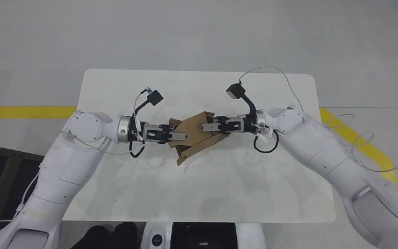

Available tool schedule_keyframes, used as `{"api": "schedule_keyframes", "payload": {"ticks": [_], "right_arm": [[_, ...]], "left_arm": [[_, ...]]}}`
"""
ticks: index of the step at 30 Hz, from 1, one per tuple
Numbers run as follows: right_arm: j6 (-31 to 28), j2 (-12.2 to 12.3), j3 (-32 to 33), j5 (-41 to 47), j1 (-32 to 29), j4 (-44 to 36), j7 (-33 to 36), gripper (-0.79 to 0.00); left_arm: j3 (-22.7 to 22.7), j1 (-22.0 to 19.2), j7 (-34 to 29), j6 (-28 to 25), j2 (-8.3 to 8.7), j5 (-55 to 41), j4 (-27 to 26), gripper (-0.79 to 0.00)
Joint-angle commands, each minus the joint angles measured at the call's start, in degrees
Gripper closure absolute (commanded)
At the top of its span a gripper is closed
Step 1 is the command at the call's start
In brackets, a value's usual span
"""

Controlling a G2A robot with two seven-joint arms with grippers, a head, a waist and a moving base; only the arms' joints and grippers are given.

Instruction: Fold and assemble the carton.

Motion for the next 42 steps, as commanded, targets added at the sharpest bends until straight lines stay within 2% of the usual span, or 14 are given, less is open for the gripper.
{"api": "schedule_keyframes", "payload": {"ticks": [1,13,19,23,25,26,27,42], "right_arm": [[0.42,-0.05,-0.33,0.56,0.3,0.07,0.43,-0.172],[3.69,-0.91,-2.24,3.67,2.12,-0.74,3.7,-0.132],[4.43,-1.37,-2.64,4.41,2.52,-0.27,4.44,0.0],[4.87,-1.56,-2.66,4.74,2.57,0.1,4.89,0.0],[5.06,-1.62,-2.59,4.88,2.55,0.35,5.07,0.0],[5.08,-1.66,-2.53,4.9,2.54,0.45,5.1,0.0],[5.02,-1.68,-2.45,4.87,2.53,0.6,5.03,0.0],[0.97,-2.56,-1.9,0.91,2.26,4.46,0.96,0.0]], "left_arm": [[-0.07,0.08,0.04,0.05,0.02,-0.09,0.01,0.0],[-0.17,0.27,-0.26,0.41,0.11,-0.11,-0.18,0.0],[-0.02,0.3,-0.47,0.36,0.11,-0.05,-0.27,0.0],[0.03,0.25,-0.53,0.47,0.12,-0.07,-0.23,-0.018],[0.02,0.24,-0.42,0.52,0.12,-0.02,-0.2,-0.329],[0.01,0.24,-0.4,0.54,0.12,-0.14,-0.17,-0.625],[-0.04,0.2,-0.36,0.61,0.12,-0.21,-0.13,-0.785],[-1.23,-0.14,-1.67,5.62,0.02,-8.98,0.13,-0.785]]}}
